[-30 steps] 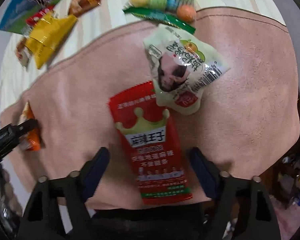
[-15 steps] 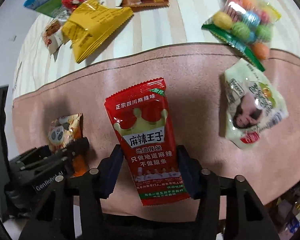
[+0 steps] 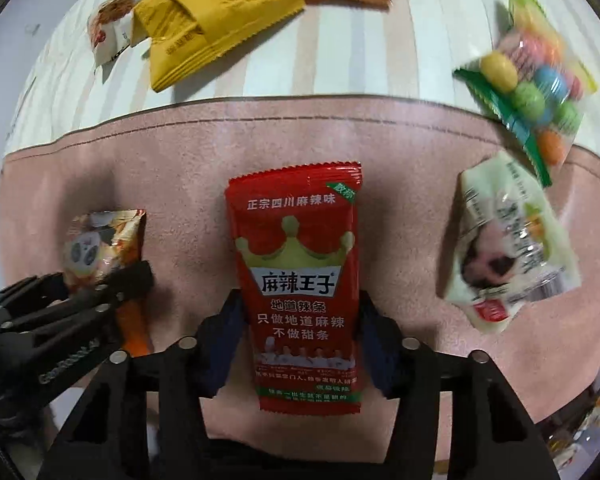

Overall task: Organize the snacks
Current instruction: 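Carry both packets into the cardboard box and open both tools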

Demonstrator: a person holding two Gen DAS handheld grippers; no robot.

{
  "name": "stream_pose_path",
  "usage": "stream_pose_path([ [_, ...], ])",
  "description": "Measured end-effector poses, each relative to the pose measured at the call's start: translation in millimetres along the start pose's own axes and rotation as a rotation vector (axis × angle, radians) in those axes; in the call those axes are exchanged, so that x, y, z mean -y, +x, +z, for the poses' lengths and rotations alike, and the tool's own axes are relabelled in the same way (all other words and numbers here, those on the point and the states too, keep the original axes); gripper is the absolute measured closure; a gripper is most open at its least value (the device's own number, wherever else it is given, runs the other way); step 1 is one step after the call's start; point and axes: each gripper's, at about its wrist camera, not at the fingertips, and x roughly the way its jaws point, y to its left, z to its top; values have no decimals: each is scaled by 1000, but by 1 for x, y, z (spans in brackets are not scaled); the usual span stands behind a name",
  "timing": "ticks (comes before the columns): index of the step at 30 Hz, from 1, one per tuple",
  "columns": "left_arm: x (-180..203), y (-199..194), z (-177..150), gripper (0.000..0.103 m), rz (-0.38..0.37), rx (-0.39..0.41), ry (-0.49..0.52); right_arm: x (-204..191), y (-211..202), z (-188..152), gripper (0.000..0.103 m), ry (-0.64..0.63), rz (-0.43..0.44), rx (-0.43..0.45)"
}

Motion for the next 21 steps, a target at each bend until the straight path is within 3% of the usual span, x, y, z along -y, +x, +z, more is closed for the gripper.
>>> stream_pose_path([
  [2,-3,-5,-3,59,-22,-7,2,0,-5,-2,55,28,7,17],
  [6,-9,-29,-6,59,-92,-8,1,10,-34,-3,57,106,116,26],
  [12,-12,-108,11,59,-202,103,14,22,-103,6,57,174,257,104],
  [17,1,-189,60,59,-282,247,61,32,-179,52,57,181,336,212],
  [21,14,-236,122,59,-299,329,96,39,-237,102,57,128,289,344],
])
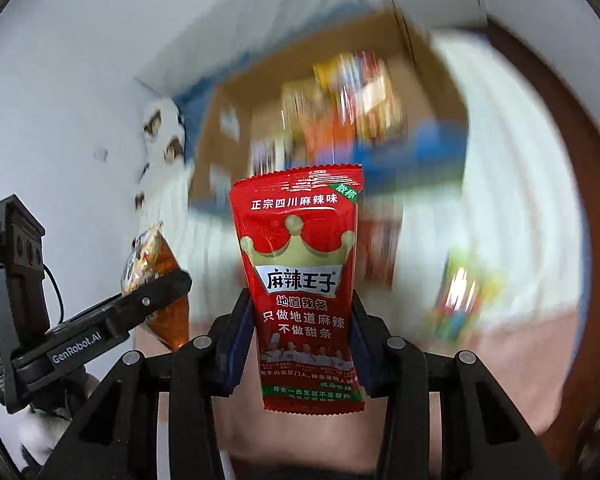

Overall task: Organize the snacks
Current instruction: 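Carry both packets into the cardboard box and open both tools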

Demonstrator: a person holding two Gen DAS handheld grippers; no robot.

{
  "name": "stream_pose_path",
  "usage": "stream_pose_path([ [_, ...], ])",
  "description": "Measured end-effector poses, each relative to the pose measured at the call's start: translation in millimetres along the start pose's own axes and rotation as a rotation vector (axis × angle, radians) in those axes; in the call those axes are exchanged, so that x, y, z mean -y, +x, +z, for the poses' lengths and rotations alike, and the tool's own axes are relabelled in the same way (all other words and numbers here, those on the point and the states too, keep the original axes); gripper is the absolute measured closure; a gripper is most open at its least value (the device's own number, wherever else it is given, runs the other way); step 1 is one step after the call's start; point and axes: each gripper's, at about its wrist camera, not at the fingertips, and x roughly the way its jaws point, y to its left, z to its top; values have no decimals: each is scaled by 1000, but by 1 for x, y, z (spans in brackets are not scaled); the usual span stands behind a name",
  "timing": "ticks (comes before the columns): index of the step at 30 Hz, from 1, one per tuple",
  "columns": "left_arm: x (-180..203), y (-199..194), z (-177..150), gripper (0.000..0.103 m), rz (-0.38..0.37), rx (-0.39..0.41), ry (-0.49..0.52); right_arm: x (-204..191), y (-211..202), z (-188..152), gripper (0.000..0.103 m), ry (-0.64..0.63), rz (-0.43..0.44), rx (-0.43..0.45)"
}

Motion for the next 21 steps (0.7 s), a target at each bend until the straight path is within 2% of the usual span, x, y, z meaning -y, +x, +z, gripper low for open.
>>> stream_pose_path([
  [2,3,2,37,59,14,19,25,-4,-4,48,57,-28,-54,57],
  [4,3,12,73,59,37,17,34,-4,1,94,57,-39,-93,75],
  [7,1,36,121,59,85,-21,32,2,24,154,57,-37,-154,64],
  [10,-5,63,159,59,182,-40,59,13,51,200,57,-26,-209,30],
  [15,-24,109,197,59,212,-137,37,37,88,247,57,-20,-276,-21],
  [19,-31,142,214,58,205,-201,53,51,119,261,56,-12,-307,-58],
  [20,-32,146,217,58,202,-211,59,54,126,262,55,-21,-328,-60],
  [21,-34,152,218,58,199,-220,57,55,133,265,48,-30,-345,-65],
])
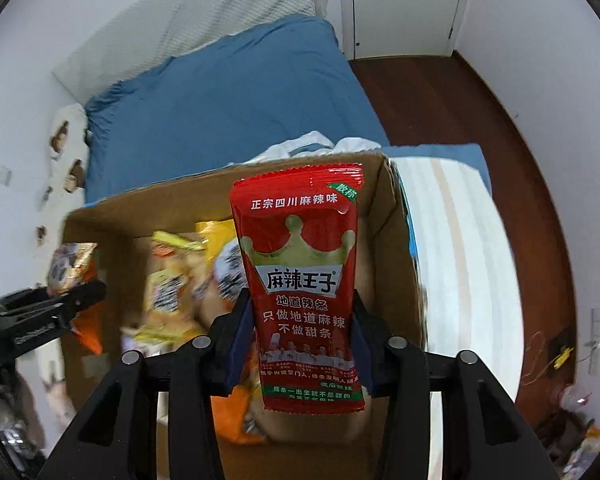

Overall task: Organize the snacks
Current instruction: 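Carry both packets into the cardboard box and open both tools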

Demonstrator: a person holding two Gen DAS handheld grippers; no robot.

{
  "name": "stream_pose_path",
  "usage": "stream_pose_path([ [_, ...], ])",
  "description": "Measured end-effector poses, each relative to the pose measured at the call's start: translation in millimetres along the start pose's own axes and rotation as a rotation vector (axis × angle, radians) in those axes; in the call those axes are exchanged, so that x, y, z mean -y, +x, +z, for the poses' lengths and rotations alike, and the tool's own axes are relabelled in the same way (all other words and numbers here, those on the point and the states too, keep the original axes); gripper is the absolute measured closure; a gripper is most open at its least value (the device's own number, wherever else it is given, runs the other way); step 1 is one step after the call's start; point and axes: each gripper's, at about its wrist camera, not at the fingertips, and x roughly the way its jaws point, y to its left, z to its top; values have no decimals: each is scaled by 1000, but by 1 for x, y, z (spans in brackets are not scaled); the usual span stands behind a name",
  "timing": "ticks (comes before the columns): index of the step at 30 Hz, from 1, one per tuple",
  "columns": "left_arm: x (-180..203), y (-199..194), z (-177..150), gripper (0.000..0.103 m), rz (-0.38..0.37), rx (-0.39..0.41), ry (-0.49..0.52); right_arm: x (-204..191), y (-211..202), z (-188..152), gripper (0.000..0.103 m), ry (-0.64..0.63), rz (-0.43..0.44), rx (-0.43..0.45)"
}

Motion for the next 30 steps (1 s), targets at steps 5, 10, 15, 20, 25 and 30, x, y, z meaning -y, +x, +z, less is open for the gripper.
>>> stream_pose_path([
  [5,-7,10,10,4,-50,11,-29,1,15,-5,9,10,20,-43],
  [10,-5,13,13,4,-56,11,-25,4,28,-3,9,15,19,-62],
  [15,2,6,6,4,-46,35,-8,4,30,-6,9,8,23,-56],
  [20,7,-13,-13,4,-29,105,2,-4,16,-20,9,-7,-5,-14],
  [25,8,-38,-49,4,15,207,-11,-10,-6,-49,9,-31,-12,43],
  [30,15,-54,-87,4,38,272,-3,-13,-29,-82,9,-44,-30,109],
])
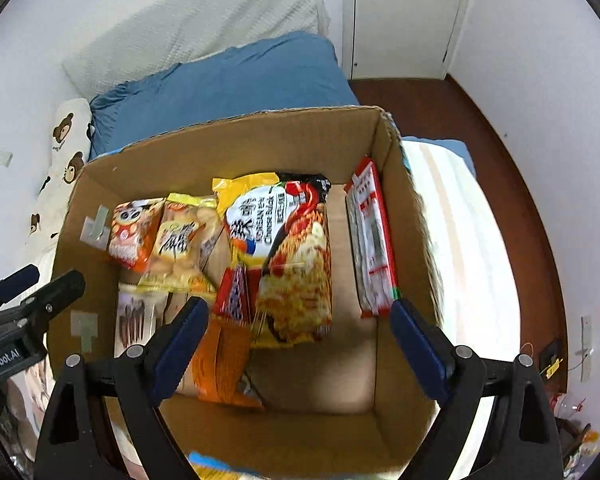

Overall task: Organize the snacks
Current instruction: 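Carry both packets into the cardboard box and open both tools, then grasp the yellow snack bag with the left tool while the right grasps the candy bag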

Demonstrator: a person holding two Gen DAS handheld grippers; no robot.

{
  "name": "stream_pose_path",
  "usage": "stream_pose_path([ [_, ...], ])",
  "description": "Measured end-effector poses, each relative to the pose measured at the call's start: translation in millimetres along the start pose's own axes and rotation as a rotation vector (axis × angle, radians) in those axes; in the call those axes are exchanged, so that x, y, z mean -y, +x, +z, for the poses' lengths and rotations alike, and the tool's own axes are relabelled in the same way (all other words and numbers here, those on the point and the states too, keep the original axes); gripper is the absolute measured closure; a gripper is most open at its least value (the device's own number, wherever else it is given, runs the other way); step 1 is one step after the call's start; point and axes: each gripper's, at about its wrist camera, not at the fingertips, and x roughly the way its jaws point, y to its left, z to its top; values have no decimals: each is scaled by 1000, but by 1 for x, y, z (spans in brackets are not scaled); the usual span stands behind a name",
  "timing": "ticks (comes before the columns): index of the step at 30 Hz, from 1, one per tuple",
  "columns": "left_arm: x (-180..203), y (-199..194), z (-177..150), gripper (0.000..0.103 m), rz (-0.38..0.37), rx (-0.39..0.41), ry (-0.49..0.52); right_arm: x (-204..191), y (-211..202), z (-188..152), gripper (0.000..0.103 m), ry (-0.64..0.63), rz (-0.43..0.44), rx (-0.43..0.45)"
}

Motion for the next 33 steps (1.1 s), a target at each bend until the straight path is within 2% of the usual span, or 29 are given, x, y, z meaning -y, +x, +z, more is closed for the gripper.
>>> stream_pose_path([
  [9,4,-54,-43,4,11,116,-14,-5,-57,-51,9,-13,16,103],
  [12,6,-74,-57,4,7,154,-5,-7,-82,-66,4,-28,-10,158],
  [16,7,-99,-75,4,17,203,1,-7,-112,-83,4,-23,1,213],
  [22,5,-125,-96,4,3,235,-13,-11,-144,-106,4,-25,35,246],
  [28,3,-138,-120,4,-1,224,-15,-2,-158,-133,4,23,104,226],
  [33,2,-121,-155,4,15,160,6,21,-137,-171,4,98,146,123],
])
